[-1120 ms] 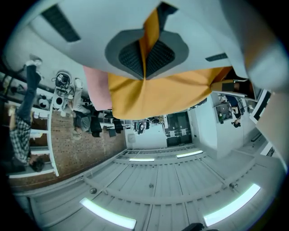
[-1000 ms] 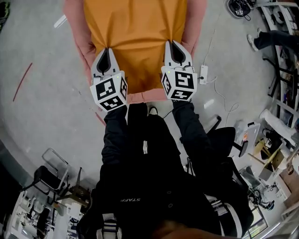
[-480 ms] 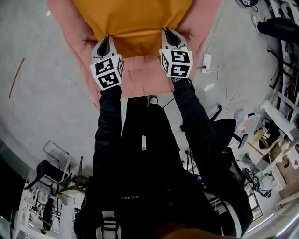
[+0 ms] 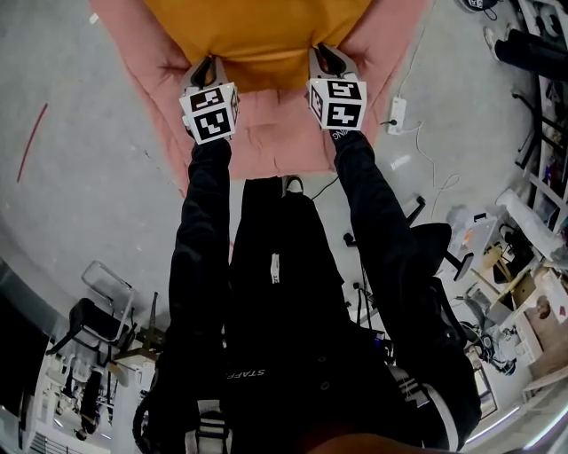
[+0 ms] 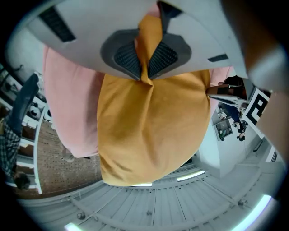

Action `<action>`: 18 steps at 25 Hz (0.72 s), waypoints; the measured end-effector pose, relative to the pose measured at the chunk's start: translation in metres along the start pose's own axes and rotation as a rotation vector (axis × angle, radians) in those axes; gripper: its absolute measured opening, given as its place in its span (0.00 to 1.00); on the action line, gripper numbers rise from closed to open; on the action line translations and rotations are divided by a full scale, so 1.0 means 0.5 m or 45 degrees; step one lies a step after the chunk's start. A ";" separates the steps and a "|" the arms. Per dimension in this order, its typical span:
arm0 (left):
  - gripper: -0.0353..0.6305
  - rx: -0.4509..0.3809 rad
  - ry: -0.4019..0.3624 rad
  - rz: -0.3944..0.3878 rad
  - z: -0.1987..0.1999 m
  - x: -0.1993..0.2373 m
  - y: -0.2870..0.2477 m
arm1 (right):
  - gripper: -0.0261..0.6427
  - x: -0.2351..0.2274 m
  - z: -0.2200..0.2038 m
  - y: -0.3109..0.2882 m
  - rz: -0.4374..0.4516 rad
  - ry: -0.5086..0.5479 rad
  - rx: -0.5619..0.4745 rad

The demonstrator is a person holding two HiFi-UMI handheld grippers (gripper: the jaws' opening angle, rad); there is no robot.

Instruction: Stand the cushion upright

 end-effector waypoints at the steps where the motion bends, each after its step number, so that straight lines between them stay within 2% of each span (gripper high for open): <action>1: 0.12 0.005 -0.004 0.000 -0.001 0.001 0.010 | 0.16 -0.003 -0.001 0.011 -0.002 -0.013 0.001; 3: 0.18 0.004 0.007 -0.001 -0.001 0.001 0.042 | 0.30 -0.012 0.002 0.045 0.003 -0.050 -0.011; 8: 0.20 -0.105 0.050 0.065 0.006 -0.028 0.190 | 0.31 -0.006 0.022 0.199 0.016 -0.066 -0.112; 12: 0.20 -0.165 0.089 0.079 -0.008 -0.108 0.330 | 0.21 0.018 0.018 0.363 0.036 -0.080 -0.170; 15: 0.11 -0.287 0.109 0.072 0.037 -0.171 0.449 | 0.09 0.041 0.055 0.483 0.045 -0.079 -0.231; 18: 0.08 -0.378 0.135 0.045 0.055 -0.245 0.597 | 0.06 0.085 0.065 0.628 0.092 -0.078 -0.240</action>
Point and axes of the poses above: the fingertips, and each gripper's own axes: y backward along the fingers, x to its left, z out of its top, the point moved 3 cm from there along y, backward along the fingers, and after that the axes turned 3 degrees about -z, right-handed, at the moved point
